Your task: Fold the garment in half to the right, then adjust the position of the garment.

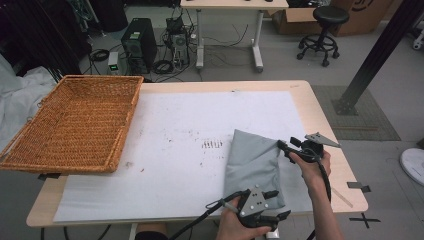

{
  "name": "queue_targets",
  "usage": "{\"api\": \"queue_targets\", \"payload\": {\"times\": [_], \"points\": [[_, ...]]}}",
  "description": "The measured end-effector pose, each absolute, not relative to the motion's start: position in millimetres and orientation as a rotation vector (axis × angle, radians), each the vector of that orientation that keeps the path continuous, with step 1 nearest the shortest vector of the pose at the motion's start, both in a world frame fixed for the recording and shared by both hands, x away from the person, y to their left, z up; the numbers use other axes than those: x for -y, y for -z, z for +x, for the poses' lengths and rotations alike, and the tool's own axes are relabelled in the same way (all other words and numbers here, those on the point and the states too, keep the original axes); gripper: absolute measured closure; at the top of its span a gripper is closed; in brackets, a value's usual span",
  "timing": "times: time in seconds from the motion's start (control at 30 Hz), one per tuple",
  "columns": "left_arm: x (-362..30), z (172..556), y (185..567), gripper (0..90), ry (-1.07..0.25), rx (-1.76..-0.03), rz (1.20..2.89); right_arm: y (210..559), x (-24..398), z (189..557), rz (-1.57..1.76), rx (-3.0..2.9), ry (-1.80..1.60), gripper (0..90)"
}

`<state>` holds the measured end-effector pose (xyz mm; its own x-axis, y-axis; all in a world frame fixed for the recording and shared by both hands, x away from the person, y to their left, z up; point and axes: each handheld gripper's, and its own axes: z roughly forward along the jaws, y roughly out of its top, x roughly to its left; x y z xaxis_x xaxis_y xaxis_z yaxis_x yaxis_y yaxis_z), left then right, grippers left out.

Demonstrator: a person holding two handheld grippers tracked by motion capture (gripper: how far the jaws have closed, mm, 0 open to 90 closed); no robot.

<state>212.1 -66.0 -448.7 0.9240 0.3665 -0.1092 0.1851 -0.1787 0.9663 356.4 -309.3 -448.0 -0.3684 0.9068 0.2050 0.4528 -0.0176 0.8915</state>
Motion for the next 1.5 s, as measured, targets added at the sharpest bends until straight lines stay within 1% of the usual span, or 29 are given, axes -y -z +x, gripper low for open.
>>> {"api": "queue_targets", "payload": {"times": [0.07,0.17,0.27,0.33,0.4,0.47,0.53,0.57,0.63,0.7,0.9,1.13,1.33,1.5], "points": [[52.9,214.5,438.9,37.6,-0.194,-0.424,1.721,442.8,311.5,354.5,1.404,-1.777,-1.412,33.8],[26.8,225.6,424.3,32.6,-0.244,-0.468,1.686,429.8,313.8,351.4,1.348,-1.707,-1.524,25.1],[-6.7,243.4,407.9,24.1,-0.293,-0.537,1.635,415.4,314.7,346.6,1.304,-1.652,-1.582,14.5],[-33.7,256.3,398.1,17.4,-0.353,-0.553,1.616,406.9,314.5,342.2,1.273,-1.609,-1.619,5.3],[-61.1,269.1,390.6,12.3,-0.38,-0.58,1.598,402.3,313.8,338.9,1.263,-1.594,-1.638,0.2],[-87.5,281.2,384.5,10.4,-0.401,-0.628,1.58,399.0,313.8,334.5,1.242,-1.612,-1.66,0.3],[-111.2,290.7,379.0,10.6,-0.453,-0.676,1.58,398.1,313.2,330.4,1.225,-1.611,-1.67,0.3],[-121.5,294.0,377.1,10.6,-0.458,-0.682,1.569,398.2,313.0,328.7,1.22,-1.611,-1.664,0.3],[-139.6,297.8,374.3,9.8,-0.468,-0.707,1.538,399.8,312.4,326.7,1.219,-1.613,-1.671,0.3],[-149.8,298.8,373.5,9.5,-0.486,-0.724,1.527,401.9,311.6,325.5,1.221,-1.608,-1.66,0.3],[-158.3,299.3,380.2,9.0,-0.513,-0.746,1.537,406.1,303.8,319.8,1.188,-1.616,-1.633,1.2],[-157.8,307.7,388.1,9.3,-0.494,-0.766,1.575,415.5,298.8,312.0,1.205,-1.622,-1.633,1.2],[-143.9,313.0,390.6,9.6,-0.495,-0.763,1.602,420.5,301.0,307.1,1.224,-1.631,-1.632,1.8],[-125.5,324.9,403.9,10.6,-0.438,-0.809,1.634,422.5,301.4,305.9,1.226,-1.642,-1.621,2.5]]}}
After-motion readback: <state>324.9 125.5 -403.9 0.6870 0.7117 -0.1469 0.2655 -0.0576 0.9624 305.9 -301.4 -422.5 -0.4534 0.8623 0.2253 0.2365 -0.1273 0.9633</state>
